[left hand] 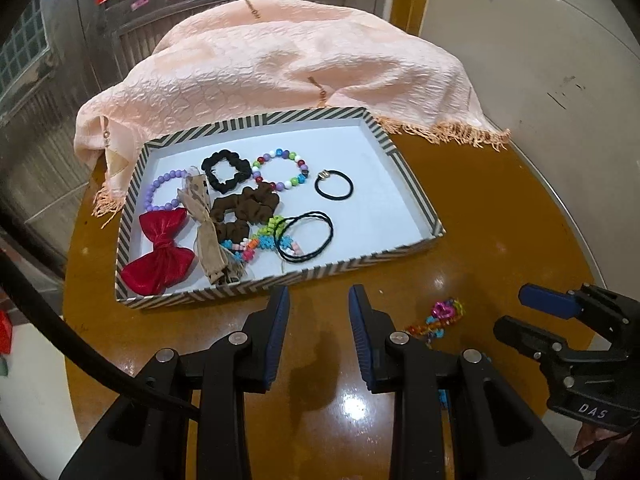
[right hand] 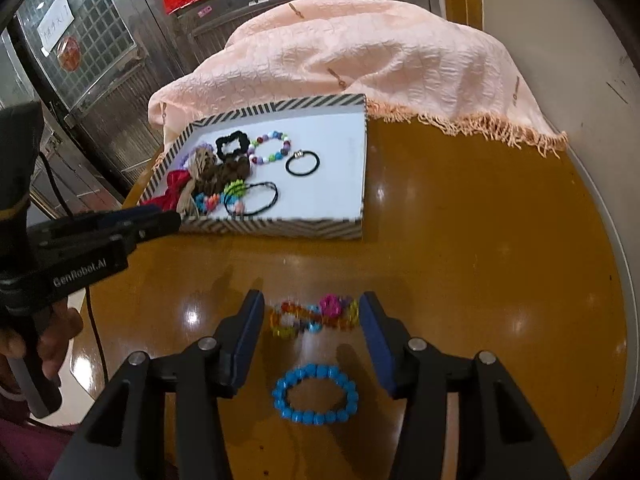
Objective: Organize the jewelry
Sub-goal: 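Withdraw both tools toward the amber crystal and blue bead bracelets, then grasp the amber-and-pink crystal bracelet with left gripper while right gripper grasps the blue bead bracelet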
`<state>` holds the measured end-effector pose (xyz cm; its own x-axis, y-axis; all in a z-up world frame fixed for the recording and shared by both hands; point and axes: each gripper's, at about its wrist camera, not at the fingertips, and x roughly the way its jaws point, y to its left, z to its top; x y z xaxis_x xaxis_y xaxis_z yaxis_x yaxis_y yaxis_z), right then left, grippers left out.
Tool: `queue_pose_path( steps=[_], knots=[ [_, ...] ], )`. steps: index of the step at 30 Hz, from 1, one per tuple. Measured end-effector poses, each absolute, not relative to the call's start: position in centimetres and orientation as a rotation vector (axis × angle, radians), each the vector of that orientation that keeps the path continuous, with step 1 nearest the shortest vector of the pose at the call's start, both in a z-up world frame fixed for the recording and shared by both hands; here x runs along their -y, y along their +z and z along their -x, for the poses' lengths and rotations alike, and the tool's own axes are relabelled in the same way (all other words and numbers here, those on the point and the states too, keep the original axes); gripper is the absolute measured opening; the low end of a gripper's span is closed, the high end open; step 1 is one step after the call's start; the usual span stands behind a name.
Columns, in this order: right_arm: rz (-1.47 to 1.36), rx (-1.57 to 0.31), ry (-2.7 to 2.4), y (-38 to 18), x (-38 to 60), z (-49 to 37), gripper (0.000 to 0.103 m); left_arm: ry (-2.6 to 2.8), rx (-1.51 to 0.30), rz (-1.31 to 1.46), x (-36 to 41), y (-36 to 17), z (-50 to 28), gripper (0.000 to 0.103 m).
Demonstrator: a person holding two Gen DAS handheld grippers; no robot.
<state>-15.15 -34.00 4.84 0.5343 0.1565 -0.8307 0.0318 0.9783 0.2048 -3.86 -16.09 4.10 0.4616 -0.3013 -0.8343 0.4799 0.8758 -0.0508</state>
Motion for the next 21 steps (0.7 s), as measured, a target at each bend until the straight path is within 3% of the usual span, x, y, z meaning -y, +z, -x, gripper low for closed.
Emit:
queue_pose_path(
  steps=[21],
  knots=[
    [-0.183,-1.082,-0.007,0.2,34.0,19.3,0.054,-0.541,-1.022,-0.216,16.6,2.8,6.5,0.018]
  ],
)
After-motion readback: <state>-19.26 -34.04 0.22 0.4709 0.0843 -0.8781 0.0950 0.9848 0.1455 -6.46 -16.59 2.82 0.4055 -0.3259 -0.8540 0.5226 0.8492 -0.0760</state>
